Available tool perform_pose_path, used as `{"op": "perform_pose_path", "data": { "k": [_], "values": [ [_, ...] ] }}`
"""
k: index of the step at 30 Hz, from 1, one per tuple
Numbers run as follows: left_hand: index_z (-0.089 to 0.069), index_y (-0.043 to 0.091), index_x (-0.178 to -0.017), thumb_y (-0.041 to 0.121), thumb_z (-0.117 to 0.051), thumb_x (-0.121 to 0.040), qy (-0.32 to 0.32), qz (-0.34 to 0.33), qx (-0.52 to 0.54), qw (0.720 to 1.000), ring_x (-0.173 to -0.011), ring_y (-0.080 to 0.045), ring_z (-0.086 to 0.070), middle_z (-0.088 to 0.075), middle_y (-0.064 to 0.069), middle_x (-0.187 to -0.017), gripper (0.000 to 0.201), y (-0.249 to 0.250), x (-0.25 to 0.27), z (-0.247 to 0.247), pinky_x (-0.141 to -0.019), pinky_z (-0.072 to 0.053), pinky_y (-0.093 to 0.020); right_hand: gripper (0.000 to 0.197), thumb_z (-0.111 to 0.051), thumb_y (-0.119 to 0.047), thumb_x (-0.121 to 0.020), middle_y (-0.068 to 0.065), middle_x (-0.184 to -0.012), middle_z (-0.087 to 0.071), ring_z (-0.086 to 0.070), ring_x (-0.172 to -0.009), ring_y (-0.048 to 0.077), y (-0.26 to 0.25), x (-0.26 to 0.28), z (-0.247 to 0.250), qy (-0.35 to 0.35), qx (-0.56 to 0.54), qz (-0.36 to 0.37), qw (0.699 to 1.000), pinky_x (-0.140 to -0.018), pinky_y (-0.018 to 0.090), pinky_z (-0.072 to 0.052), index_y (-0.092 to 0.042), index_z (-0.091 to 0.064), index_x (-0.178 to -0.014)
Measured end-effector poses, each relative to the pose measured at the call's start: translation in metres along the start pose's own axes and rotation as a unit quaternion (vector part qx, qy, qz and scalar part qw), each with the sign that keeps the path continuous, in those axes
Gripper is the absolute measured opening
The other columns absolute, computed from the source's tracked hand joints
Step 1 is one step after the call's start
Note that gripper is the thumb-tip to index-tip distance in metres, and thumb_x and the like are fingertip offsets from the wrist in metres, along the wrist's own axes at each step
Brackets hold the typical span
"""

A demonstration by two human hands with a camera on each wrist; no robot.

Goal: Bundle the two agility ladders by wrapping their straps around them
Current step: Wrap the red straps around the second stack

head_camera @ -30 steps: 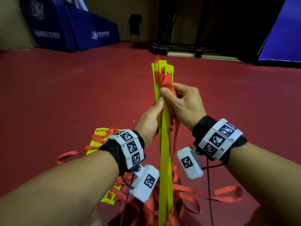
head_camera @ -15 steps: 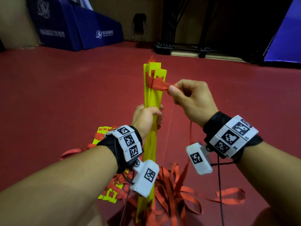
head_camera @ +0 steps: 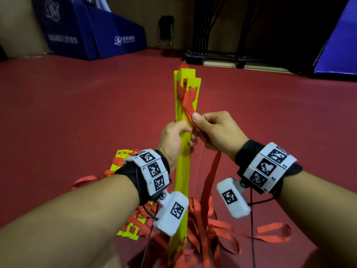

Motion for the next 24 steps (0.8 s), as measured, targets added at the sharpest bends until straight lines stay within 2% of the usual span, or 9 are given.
{"op": "perform_pose_path", "data": {
  "k": [2,4,7,9,12,14,19,22,24],
  "values": [
    [-0.061,0.010,-0.073,0.039,-0.066,-0.059,-0.018,-0.019,-0.004,1.000,-0.048,-0.020,-0.043,-0.048,-0.009,-0.060,0.032,0.002,0.000,-0.001,-0.052,-0.034,-0.029,0.049,-0.057,-0.036,-0.100,0.002,-0.050,-0.059,-0.041,-0.035,0.016,0.003,0.002,-0.002,0.009,-0.026,-0.026,0.999,-0.036,0.019,-0.028,0.006,-0.058,-0.074],
    [-0.061,0.011,-0.075,0.050,-0.075,-0.064,-0.005,-0.063,-0.024,0.998,-0.049,-0.020,-0.044,-0.048,-0.007,-0.058,0.043,0.001,0.001,-0.002,-0.050,-0.036,-0.029,0.040,-0.060,-0.031,-0.099,0.010,-0.057,-0.062,-0.042,-0.035,0.018,0.004,0.005,-0.005,0.007,-0.051,-0.028,0.998,-0.037,0.019,-0.029,-0.001,-0.055,-0.073],
    [-0.059,0.001,-0.095,0.041,-0.077,-0.084,0.077,-0.095,-0.039,0.992,-0.044,-0.018,-0.048,-0.051,-0.003,-0.056,0.045,0.000,-0.004,-0.001,-0.047,-0.039,-0.028,0.030,-0.060,-0.018,-0.099,0.020,-0.064,-0.063,-0.046,-0.035,0.019,0.004,0.007,-0.006,-0.018,-0.082,-0.033,0.996,-0.038,0.020,-0.035,-0.004,-0.056,-0.074],
    [-0.062,-0.003,-0.099,0.041,-0.076,-0.084,0.110,-0.091,-0.038,0.989,-0.045,-0.021,-0.053,-0.056,-0.006,-0.060,0.048,0.001,-0.008,0.004,-0.051,-0.044,-0.031,0.029,-0.058,-0.014,-0.100,0.016,-0.060,-0.060,-0.050,-0.038,0.018,0.007,0.009,-0.006,-0.053,-0.097,-0.053,0.992,-0.039,0.022,-0.040,-0.005,-0.059,-0.073],
    [-0.067,0.006,-0.075,0.036,-0.070,-0.093,0.123,-0.110,-0.031,0.986,-0.059,-0.028,-0.056,-0.064,-0.013,-0.068,0.036,0.006,-0.008,0.008,-0.061,-0.048,-0.041,0.030,-0.058,-0.015,-0.100,0.008,-0.056,-0.057,-0.054,-0.039,0.016,0.012,0.012,-0.010,-0.080,-0.085,-0.086,0.989,-0.041,0.022,-0.044,-0.006,-0.056,-0.071],
    [-0.064,0.009,-0.073,0.034,-0.067,-0.095,0.124,-0.115,-0.009,0.986,-0.063,-0.029,-0.057,-0.069,-0.013,-0.069,0.034,0.007,-0.006,0.009,-0.063,-0.048,-0.040,0.029,-0.062,-0.018,-0.098,0.008,-0.054,-0.057,-0.056,-0.039,0.015,0.016,0.014,-0.016,-0.065,-0.078,-0.106,0.989,-0.040,0.021,-0.045,-0.007,-0.053,-0.072],
    [-0.058,0.012,-0.068,0.027,-0.062,-0.098,0.119,-0.122,0.072,0.983,-0.052,-0.022,-0.049,-0.053,-0.006,-0.054,0.033,0.007,-0.007,0.006,-0.055,-0.044,-0.031,0.034,-0.073,-0.029,-0.090,0.001,-0.052,-0.055,-0.061,-0.041,0.016,0.022,0.013,-0.026,-0.018,-0.098,-0.157,0.983,-0.039,0.023,-0.048,-0.011,-0.045,-0.089],
    [-0.056,0.013,-0.069,0.029,-0.065,-0.092,0.117,-0.130,0.092,0.980,-0.051,-0.020,-0.045,-0.046,-0.004,-0.053,0.030,0.008,-0.007,0.005,-0.053,-0.045,-0.030,0.038,-0.066,-0.041,-0.093,-0.003,-0.053,-0.058,-0.062,-0.042,0.016,0.022,0.018,-0.032,-0.092,-0.078,-0.179,0.976,-0.036,0.020,-0.043,-0.006,-0.051,-0.099],
    [-0.054,0.013,-0.067,0.023,-0.067,-0.094,0.122,-0.141,0.081,0.979,-0.049,-0.019,-0.044,-0.044,-0.002,-0.051,0.032,0.009,-0.006,0.006,-0.051,-0.043,-0.029,0.041,-0.055,-0.045,-0.098,-0.004,-0.049,-0.059,-0.058,-0.038,0.011,0.020,0.024,-0.034,-0.144,-0.041,-0.178,0.973,-0.032,0.017,-0.038,-0.005,-0.055,-0.101]
  ]
}}
Point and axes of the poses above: each hand's wrist, its own x-axis away from the middle knuckle, its own z-axis out of the back of the hand, y = z × x, the point moved 1 cm from there along -x, towards the middle knuckle
